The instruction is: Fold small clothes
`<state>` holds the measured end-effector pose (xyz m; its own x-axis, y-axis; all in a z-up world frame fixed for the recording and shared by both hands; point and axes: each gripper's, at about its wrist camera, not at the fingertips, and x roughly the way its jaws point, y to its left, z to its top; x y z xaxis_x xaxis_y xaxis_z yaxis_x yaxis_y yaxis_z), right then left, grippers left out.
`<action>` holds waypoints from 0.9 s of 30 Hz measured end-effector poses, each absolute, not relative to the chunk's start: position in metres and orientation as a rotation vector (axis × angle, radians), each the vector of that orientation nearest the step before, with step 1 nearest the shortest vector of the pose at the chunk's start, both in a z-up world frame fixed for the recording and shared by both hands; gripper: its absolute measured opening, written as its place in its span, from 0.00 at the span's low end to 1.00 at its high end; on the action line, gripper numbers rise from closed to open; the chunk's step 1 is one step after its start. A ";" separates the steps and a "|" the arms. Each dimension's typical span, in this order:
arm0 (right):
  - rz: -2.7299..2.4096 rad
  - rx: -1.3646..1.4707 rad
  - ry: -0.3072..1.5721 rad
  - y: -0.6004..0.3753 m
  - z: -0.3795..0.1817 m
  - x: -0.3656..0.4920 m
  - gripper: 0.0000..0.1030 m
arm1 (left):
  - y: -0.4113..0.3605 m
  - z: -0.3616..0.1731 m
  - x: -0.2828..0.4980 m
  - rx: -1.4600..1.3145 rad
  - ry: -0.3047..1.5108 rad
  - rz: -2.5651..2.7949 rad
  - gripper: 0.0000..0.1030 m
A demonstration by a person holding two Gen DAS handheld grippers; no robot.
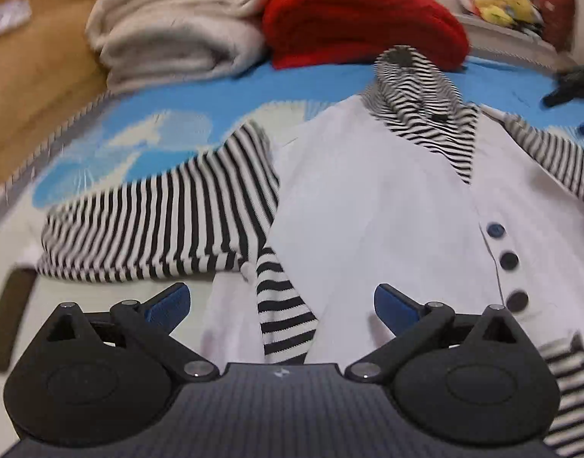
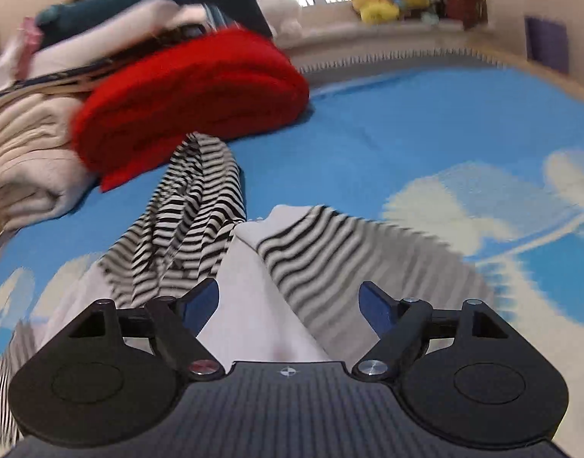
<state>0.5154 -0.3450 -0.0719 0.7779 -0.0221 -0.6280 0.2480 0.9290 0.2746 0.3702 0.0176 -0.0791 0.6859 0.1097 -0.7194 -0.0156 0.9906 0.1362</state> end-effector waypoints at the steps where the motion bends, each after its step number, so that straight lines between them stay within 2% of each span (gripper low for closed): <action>1: -0.163 0.376 0.689 -0.340 -0.085 0.541 0.79 | 0.020 -0.080 0.375 0.097 0.832 0.076 1.00; 4: -0.222 0.365 0.735 -0.323 -0.120 0.590 0.78 | 0.031 -0.091 0.383 0.030 0.919 0.080 1.00; 5: -0.248 0.342 0.736 -0.320 -0.130 0.602 0.61 | 0.038 -0.097 0.383 -0.002 0.952 0.079 1.00; 6: -0.248 0.318 0.742 -0.320 -0.138 0.609 0.38 | 0.042 -0.101 0.383 -0.031 0.979 0.077 1.00; 7: -0.259 0.288 0.756 -0.321 -0.142 0.617 0.05 | 0.044 -0.105 0.383 -0.055 1.000 0.076 1.00; 11: -0.332 0.375 0.652 -0.364 -0.118 0.583 0.04 | 0.050 -0.108 0.386 -0.096 1.022 0.086 1.00; 14: -0.460 0.426 0.556 -0.436 -0.090 0.529 0.04 | 0.053 -0.104 0.383 -0.128 1.017 0.080 1.00; 19: -0.970 0.558 0.491 -0.590 -0.084 0.379 0.05 | 0.048 -0.103 0.375 -0.148 1.012 0.075 1.00; 21: -1.226 0.631 0.569 -0.634 -0.103 0.321 0.26 | 0.042 -0.105 0.373 -0.137 1.017 0.066 1.00; 22: -1.338 0.698 0.594 -0.652 -0.115 0.290 0.31 | 0.040 -0.106 0.371 -0.128 1.017 0.064 1.00; 23: -1.390 0.745 0.608 -0.662 -0.123 0.268 0.47 | 0.038 -0.107 0.370 -0.119 1.018 0.060 1.00; 25: -1.375 0.863 0.624 -0.670 -0.134 0.228 0.70 | 0.036 -0.106 0.367 -0.112 1.016 0.053 1.00; 27: -1.333 0.929 0.561 -0.659 -0.131 0.205 0.69 | 0.036 -0.104 0.365 -0.117 1.000 0.057 1.00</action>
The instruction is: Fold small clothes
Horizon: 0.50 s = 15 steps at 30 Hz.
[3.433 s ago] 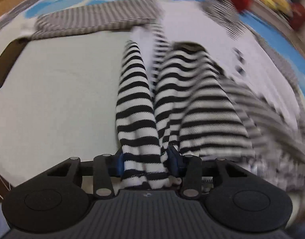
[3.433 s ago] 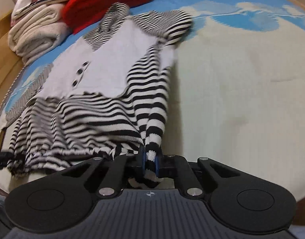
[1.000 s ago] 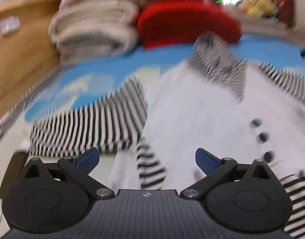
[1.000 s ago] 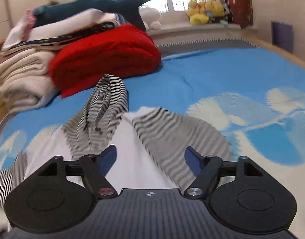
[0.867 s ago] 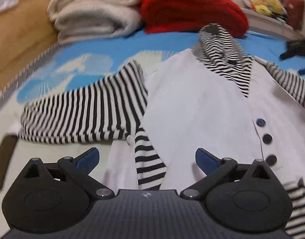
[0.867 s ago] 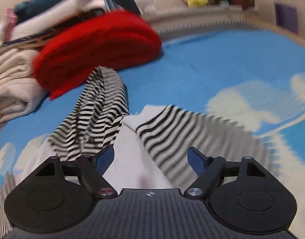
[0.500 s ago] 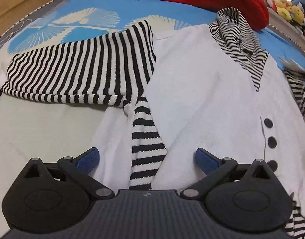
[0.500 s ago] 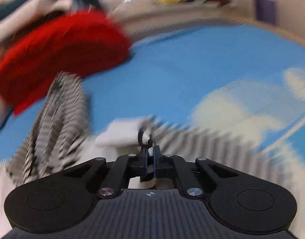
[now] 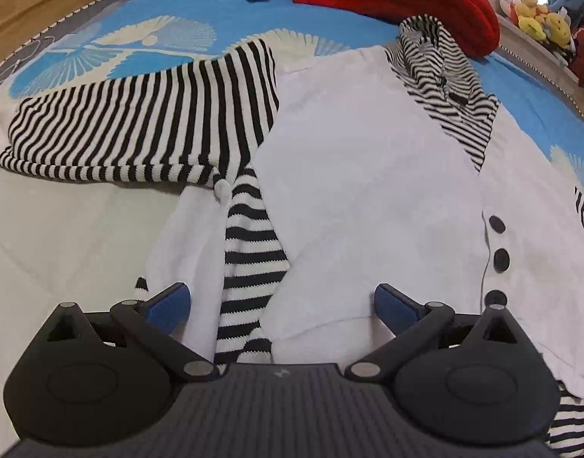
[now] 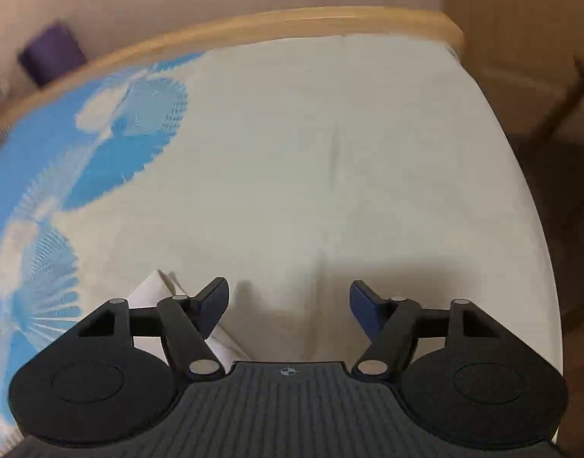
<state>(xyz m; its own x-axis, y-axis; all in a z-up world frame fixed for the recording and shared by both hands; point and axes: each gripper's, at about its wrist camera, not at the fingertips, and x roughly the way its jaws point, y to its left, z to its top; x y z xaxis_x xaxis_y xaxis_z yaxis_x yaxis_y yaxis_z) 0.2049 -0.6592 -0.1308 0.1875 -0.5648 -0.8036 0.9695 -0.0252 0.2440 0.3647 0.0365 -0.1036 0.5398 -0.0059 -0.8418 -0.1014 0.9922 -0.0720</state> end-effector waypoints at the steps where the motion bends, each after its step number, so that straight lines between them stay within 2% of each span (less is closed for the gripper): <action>1: -1.280 0.933 0.553 -0.648 -0.125 0.199 0.69 | 0.037 -0.102 0.364 -0.121 0.990 0.060 1.00; 6: -0.873 0.864 0.528 -0.549 -0.082 0.207 0.73 | 0.041 -0.088 0.361 -0.115 0.931 0.085 1.00; 9: -0.583 0.722 0.543 -0.451 -0.064 0.222 0.82 | 0.041 -0.079 0.357 -0.107 0.900 0.081 1.00; 12: -0.354 0.491 0.589 -0.357 -0.066 0.237 0.87 | 0.040 -0.071 0.352 -0.089 0.877 0.082 1.00; 15: -0.214 0.298 0.643 -0.283 -0.082 0.262 0.88 | 0.040 -0.068 0.348 -0.089 0.874 0.096 1.00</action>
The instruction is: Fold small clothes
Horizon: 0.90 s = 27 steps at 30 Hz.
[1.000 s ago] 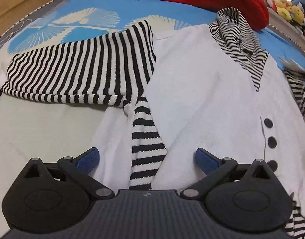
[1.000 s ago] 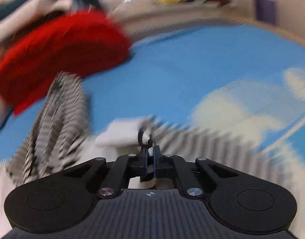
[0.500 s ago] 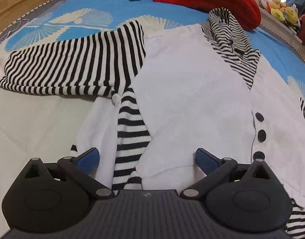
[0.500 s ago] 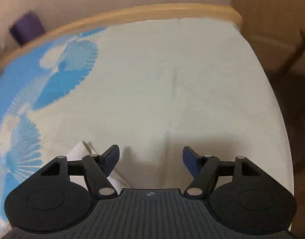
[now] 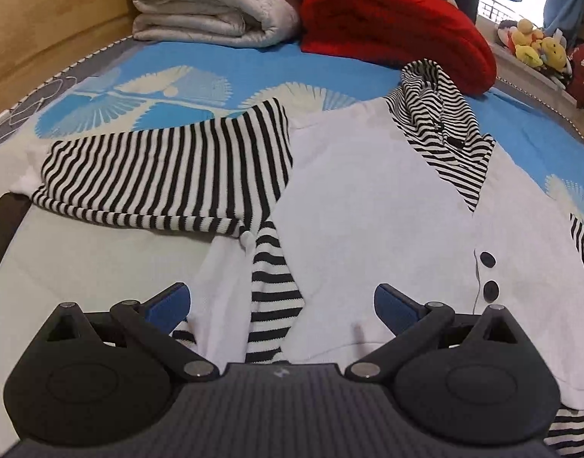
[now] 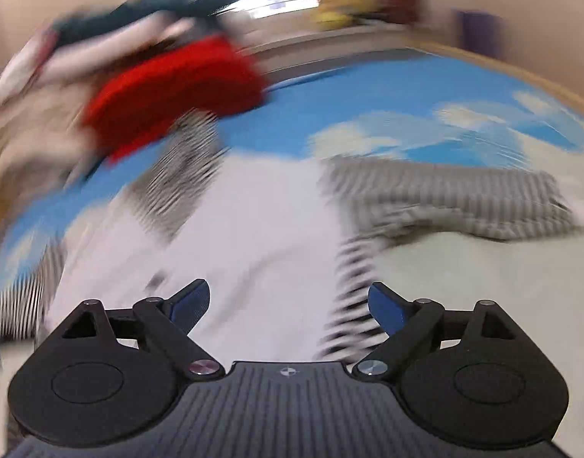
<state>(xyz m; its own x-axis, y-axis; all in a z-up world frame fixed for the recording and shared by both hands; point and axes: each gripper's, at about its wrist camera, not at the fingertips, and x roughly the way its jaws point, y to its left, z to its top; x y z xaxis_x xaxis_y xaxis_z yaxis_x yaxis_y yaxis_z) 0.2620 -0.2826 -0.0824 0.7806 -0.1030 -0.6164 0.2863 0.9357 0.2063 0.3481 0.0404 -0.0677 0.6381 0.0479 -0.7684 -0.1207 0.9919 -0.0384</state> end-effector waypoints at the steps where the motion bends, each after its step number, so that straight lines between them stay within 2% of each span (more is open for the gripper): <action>1: -0.181 0.270 0.664 -0.268 -0.088 0.269 0.88 | 0.041 -0.067 0.347 -0.095 0.873 0.100 1.00; 11: -0.170 0.066 0.667 -0.213 -0.113 0.300 0.88 | 0.051 -0.063 0.347 -0.081 0.859 0.138 1.00; 27: -0.165 0.043 0.682 -0.214 -0.118 0.294 0.88 | 0.056 -0.067 0.346 -0.072 0.872 0.155 1.00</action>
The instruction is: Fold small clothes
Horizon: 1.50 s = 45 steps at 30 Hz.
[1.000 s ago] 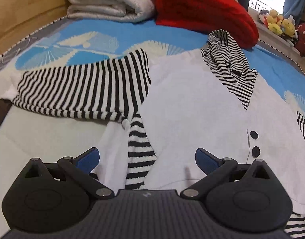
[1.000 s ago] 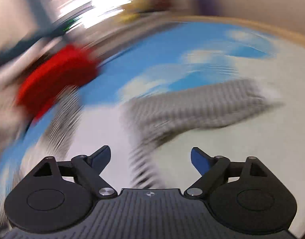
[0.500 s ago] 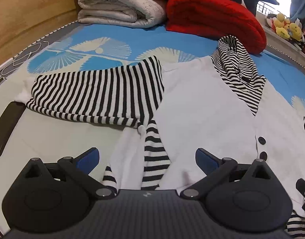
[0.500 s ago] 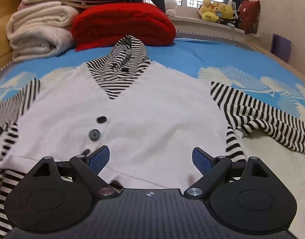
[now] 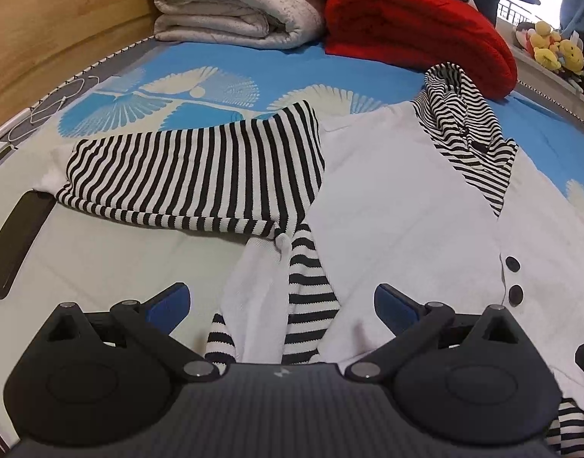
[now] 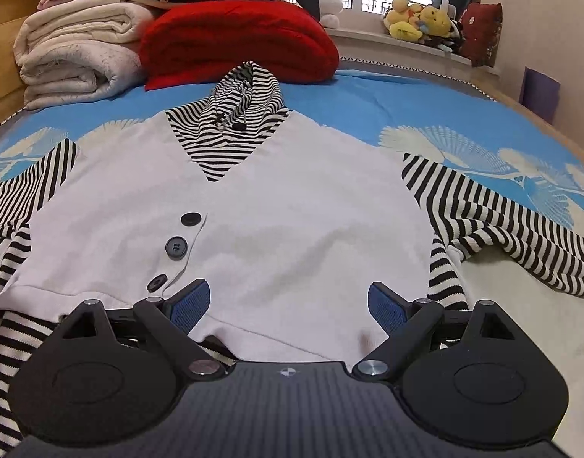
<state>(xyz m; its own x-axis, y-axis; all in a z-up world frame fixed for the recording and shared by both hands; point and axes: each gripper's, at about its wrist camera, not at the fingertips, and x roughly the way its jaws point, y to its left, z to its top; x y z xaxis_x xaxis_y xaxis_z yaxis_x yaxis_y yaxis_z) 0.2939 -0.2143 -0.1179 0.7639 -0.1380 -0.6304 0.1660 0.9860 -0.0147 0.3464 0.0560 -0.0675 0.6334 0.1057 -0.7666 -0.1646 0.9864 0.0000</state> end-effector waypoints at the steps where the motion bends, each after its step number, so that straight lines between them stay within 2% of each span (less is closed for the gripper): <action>1: -0.165 0.044 0.684 -0.215 -0.118 0.294 0.88 | 0.056 -0.068 0.347 -0.075 0.872 0.155 1.00; 10: -0.172 0.081 0.722 -0.219 -0.123 0.298 0.88 | 0.057 -0.070 0.350 -0.084 0.886 0.154 1.00; 13: -0.176 0.085 0.729 -0.220 -0.124 0.299 0.88 | 0.071 -0.073 0.357 -0.172 0.928 0.140 1.00; 21: -0.203 0.116 0.758 -0.228 -0.130 0.308 0.88 | 0.179 -0.082 0.396 -0.597 0.908 0.266 1.00; 28: -0.209 0.160 0.782 -0.232 -0.132 0.312 0.88 | 0.278 -0.122 0.425 -0.963 0.915 0.390 1.00; 33: -0.192 0.152 0.782 -0.228 -0.132 0.313 0.88 | 0.313 -0.122 0.443 -1.009 0.836 0.421 1.00; 34: -0.189 0.147 0.782 -0.227 -0.132 0.313 0.88 | 0.318 -0.122 0.445 -1.006 0.816 0.437 0.97; 35: -0.188 0.142 0.784 -0.227 -0.133 0.313 0.88 | 0.321 -0.120 0.446 -0.992 0.787 0.465 0.89; 36: -0.186 0.137 0.788 -0.226 -0.134 0.313 0.88 | 0.321 -0.117 0.447 -0.959 0.759 0.502 0.37; 37: -0.185 0.135 0.794 -0.226 -0.135 0.314 0.88 | 0.322 -0.113 0.448 -0.922 0.742 0.525 0.06; 38: -0.182 0.134 0.800 -0.226 -0.136 0.315 0.88 | 0.322 -0.109 0.447 -0.907 0.715 0.552 0.03; 41: -0.174 0.132 0.816 -0.225 -0.138 0.318 0.88 | 0.316 -0.090 0.445 -0.897 0.653 0.586 0.03; 45: -0.174 0.131 0.802 -0.225 -0.133 0.318 0.87 | 0.274 -0.049 0.458 -0.698 0.573 0.540 0.03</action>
<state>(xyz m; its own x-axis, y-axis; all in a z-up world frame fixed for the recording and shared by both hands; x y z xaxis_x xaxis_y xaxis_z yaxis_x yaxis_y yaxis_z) 0.3185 -0.2249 -0.1328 0.6825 -0.1046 -0.7234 0.2039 0.9777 0.0510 0.4579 0.2741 -0.0486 0.7176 0.2637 -0.6446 -0.6279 0.6454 -0.4350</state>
